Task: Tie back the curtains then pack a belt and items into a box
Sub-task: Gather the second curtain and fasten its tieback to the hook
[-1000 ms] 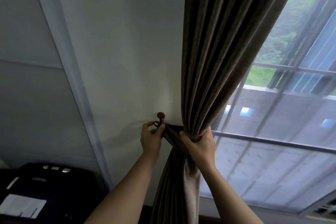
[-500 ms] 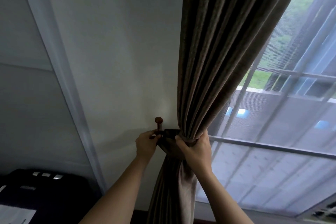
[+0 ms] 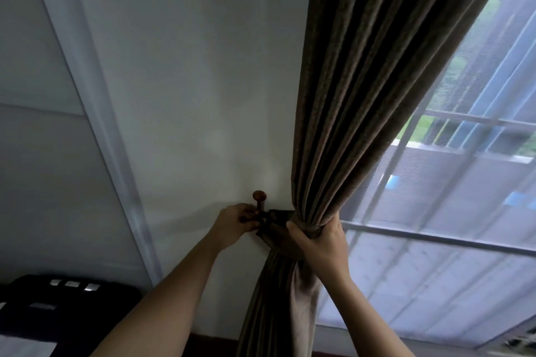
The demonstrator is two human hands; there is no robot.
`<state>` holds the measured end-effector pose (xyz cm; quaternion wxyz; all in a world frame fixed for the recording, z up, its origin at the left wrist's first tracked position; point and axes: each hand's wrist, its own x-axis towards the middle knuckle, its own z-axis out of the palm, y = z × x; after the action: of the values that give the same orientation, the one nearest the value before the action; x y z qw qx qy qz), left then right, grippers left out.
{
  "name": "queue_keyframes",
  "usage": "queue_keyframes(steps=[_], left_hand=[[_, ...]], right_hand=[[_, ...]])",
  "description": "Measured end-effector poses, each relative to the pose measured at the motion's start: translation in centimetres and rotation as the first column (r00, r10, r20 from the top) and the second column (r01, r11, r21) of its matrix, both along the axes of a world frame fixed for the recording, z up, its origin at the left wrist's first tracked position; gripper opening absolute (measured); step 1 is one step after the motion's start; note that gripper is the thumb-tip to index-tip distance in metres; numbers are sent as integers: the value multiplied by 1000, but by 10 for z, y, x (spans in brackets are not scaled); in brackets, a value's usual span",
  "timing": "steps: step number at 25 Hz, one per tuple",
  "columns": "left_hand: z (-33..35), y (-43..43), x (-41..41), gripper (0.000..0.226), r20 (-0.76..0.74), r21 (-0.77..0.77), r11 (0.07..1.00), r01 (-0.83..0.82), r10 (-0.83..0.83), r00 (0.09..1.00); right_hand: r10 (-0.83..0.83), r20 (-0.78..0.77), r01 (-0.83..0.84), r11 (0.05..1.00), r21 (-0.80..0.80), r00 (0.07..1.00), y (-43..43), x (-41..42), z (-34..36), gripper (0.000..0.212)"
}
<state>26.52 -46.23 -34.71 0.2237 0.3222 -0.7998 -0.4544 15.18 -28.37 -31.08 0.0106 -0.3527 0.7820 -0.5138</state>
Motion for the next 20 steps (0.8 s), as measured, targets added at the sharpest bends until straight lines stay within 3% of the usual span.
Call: queue_keyframes(steps=[3,9,12,14,16,17,20], left_hand=[[-7,0,-5,29,-43,57,997,-47,49,998],[-16,5,-18,8,-101,-143,961,-236,223,970],[-20,2,-19,11,-103,-207,940,-272,255,961],[-19,1,-16,15,-80,-63,977,-202,196,977],[-21,9,-6,18,-60,232,963,-140,158,986],[-24,16,0,23,-33,321,941,-109,126,991],[-32,40,9,52,85,313,945,92,-125,988]], right_hand=[[2,7,-2,1000,3,1000,0,0,1,60],[29,7,-29,999,27,1000,2,-3,2,57],[105,32,-106,994,36,994,7,-6,0,69],[131,52,-134,989,63,990,16,-3,-11,90],[57,118,-68,994,87,991,32,7,-38,96],[10,145,-25,995,100,989,39,14,-50,88],[60,199,-80,992,93,978,43,29,-66,56]])
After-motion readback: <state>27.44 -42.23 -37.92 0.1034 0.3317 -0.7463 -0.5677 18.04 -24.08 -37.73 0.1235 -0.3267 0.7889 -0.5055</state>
